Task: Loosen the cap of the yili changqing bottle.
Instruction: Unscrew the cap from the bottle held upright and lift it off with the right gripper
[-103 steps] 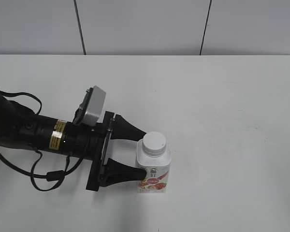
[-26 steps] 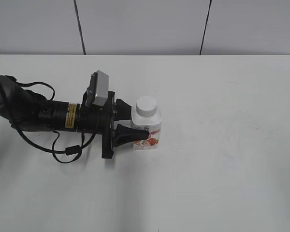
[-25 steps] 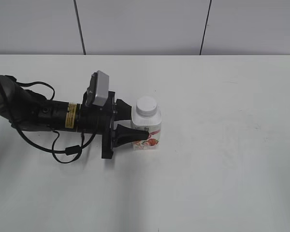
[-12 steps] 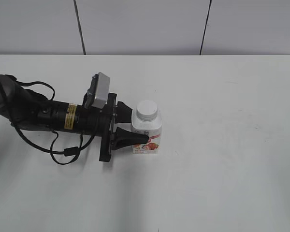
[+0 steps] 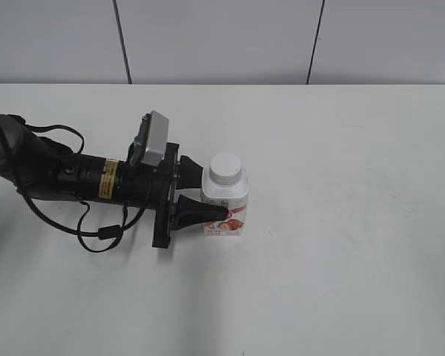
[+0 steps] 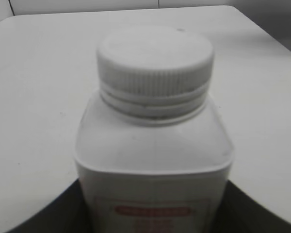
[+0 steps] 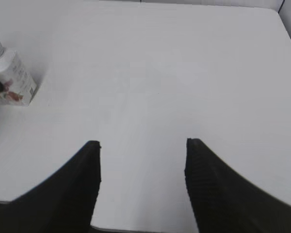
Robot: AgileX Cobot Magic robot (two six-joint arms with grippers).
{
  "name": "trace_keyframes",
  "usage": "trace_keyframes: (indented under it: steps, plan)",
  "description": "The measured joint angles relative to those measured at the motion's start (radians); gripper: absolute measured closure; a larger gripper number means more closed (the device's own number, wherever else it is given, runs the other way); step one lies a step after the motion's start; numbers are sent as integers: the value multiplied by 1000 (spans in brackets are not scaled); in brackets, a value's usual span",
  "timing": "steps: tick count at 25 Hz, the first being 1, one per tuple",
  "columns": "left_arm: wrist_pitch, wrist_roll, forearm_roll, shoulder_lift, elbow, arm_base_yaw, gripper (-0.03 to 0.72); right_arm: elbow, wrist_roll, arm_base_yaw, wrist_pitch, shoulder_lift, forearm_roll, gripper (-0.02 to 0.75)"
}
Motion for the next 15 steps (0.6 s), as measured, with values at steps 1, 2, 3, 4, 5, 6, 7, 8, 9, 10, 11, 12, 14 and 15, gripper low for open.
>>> trace_keyframes:
  steps: [1,2,3,4,5,6,7,8,9,10,11,12,14,15]
  plan:
    - [0,0,0,0,0,0,323,-5,28,0,-6,11,0,290]
    - [1,0,0,0,-1,0,323,-8,46,0,-8,33,5,290]
    - [2,0,0,0,-1,0,323,-10,54,0,-12,65,12,290]
    - [2,0,-1,0,-1,0,323,-11,61,0,-14,110,20,290]
    - [2,0,-1,0,-1,0,325,-16,69,0,-17,159,26,290]
    - [2,-1,-1,0,-1,0,324,-22,75,0,-17,201,33,290]
    - [2,-1,-1,0,-1,0,324,-35,79,0,-18,250,41,290]
    - [2,-1,-1,0,-1,0,324,-53,82,0,-18,308,56,290]
    - [4,-1,-1,0,-1,0,324,-72,83,0,-18,352,73,290]
    - [6,-1,-1,0,-1,0,324,-102,84,0,-18,398,86,290]
    - [7,-1,-1,0,-1,0,324,-135,85,0,-18,464,100,290]
    - [8,-2,-1,0,-1,0,324,-171,86,0,-18,513,116,290]
    - [10,-2,-1,0,-1,0,324,-243,95,0,-14,619,145,290]
    - [13,-3,-1,0,-1,0,324,-283,99,0,-11,674,165,290]
